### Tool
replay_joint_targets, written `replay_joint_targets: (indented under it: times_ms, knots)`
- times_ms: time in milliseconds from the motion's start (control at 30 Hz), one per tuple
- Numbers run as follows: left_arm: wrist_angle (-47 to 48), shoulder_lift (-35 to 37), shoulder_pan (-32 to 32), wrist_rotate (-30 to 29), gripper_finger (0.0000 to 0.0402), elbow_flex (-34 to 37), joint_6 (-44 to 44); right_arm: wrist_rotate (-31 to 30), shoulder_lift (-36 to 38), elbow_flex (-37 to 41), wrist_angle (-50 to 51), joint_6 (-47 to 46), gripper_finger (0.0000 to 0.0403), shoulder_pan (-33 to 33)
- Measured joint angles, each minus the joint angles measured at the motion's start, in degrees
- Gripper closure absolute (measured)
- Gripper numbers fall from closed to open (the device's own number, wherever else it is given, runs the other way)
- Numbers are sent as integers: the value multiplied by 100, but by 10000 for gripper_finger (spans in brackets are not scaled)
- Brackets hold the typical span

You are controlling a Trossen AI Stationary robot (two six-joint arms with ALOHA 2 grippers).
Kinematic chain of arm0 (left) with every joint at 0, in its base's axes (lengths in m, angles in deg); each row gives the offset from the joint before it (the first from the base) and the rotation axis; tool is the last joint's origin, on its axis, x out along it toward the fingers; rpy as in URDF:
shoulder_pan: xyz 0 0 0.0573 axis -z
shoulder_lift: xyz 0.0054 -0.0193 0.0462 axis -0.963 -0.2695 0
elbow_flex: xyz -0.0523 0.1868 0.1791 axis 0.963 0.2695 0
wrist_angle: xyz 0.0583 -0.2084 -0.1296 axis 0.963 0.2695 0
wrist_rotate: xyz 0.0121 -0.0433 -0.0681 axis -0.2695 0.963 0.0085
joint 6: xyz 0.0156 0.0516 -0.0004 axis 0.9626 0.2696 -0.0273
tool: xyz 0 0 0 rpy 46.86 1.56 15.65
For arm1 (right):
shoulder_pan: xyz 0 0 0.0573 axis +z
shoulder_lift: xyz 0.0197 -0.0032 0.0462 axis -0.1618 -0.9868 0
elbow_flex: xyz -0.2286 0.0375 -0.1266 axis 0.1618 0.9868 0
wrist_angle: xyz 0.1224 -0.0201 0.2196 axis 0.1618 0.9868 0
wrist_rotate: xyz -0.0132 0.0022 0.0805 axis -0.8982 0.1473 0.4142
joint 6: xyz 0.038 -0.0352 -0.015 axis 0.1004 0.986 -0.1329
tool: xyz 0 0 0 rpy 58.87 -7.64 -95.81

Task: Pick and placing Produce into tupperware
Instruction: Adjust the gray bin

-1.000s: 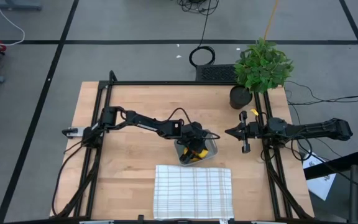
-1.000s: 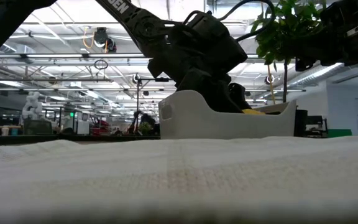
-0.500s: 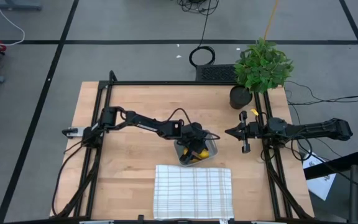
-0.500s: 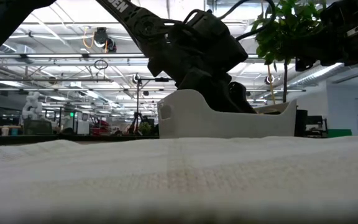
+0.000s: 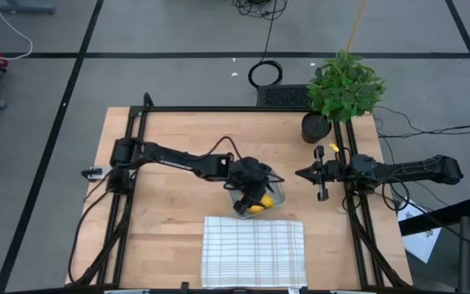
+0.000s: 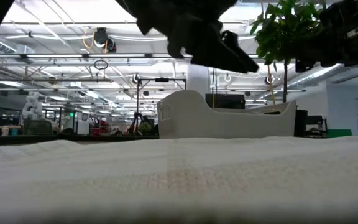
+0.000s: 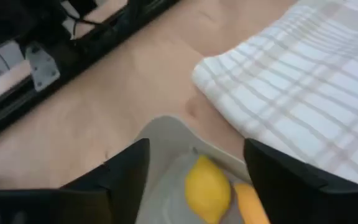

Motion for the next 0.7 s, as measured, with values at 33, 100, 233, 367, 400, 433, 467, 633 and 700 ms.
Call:
replay_joint_targets:
  times_ms: [33,100,233,367,400,433,467,633,700]
  knots:
    - [178,86,30,-45,157,-1,-73,0,2,-2,29,-8,403,-2]
    - [535,220,122,-143,202,-1,-275,0,0,-1,59,-15,403,-1]
    - [1467,375,311,-178,323,-1,-605,0,0,-2,254,-15,403,0]
    - [2297,395,535,-351,388,13,-840,0,0,-2,310,-13,403,-1]
    - [2362,397,613,-515,387,58,-911,0,0,-2,333,-19,403,0]
    - [2400,397,690,-704,386,115,-983,0,0,-2,346,-50,403,-1]
    - [2467,397,756,-866,387,169,-1048,0,2,-2,375,-81,403,-6]
    - [2296,681,1031,-1478,398,557,-1223,-15,1,-2,503,-103,403,-15]
    - [2015,870,1123,-1744,397,726,-1198,-18,0,-2,510,-103,403,-15]
